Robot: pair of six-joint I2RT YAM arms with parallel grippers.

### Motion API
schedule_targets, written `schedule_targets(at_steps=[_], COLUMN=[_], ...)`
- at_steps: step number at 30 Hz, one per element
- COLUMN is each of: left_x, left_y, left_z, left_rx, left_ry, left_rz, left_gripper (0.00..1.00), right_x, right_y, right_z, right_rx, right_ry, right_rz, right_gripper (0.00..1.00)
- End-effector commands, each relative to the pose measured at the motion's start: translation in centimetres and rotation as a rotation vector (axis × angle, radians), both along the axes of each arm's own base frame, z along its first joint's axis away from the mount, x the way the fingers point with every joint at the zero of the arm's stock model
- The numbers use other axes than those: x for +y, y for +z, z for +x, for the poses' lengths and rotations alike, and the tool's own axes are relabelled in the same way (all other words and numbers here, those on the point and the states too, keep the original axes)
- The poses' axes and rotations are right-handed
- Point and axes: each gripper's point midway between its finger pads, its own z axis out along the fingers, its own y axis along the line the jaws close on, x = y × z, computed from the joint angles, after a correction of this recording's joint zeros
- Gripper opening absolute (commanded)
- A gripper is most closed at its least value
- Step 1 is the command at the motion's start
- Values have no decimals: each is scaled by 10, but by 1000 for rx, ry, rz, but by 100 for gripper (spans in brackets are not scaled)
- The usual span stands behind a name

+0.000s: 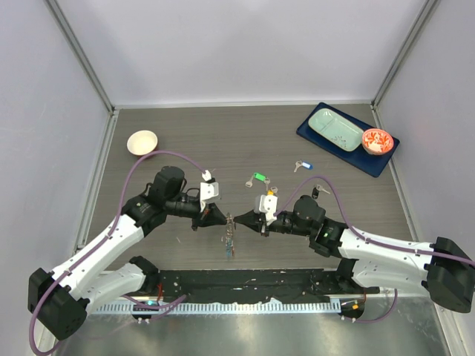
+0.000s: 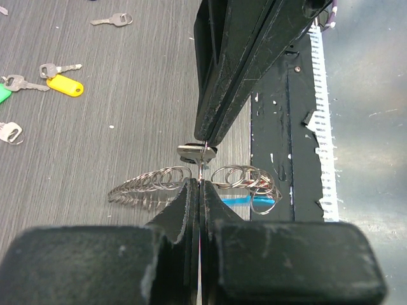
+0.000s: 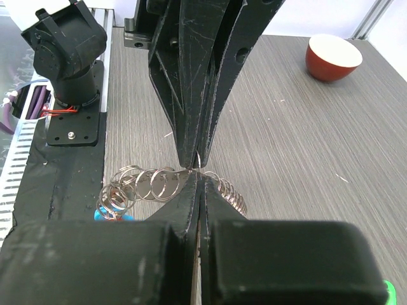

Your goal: Put the keys on the keyring

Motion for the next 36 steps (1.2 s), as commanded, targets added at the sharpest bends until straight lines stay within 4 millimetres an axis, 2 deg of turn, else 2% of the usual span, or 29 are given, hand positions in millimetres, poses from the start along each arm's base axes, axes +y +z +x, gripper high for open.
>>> schedule_targets(at_steps=[1, 15, 22, 36], left_x=[-7, -11, -13, -13], left_y=[12, 17, 19, 16], left_z=[2, -3, -6, 5], left_rx=[-52, -52, -55, -42], left_ry=[-30, -63, -79, -2], left_rz=[-46, -78, -98, -77], left_gripper=[0, 0, 0, 0], right_x=[5, 11, 12, 4], right_y=[15, 9, 12, 23], right_z=[-1, -5, -5, -6], right_rx=[-23, -11, -13, -40], right_ry=[13, 45, 42, 24], right_rz=[41, 21, 35, 73], right_gripper=[1, 1, 1, 1])
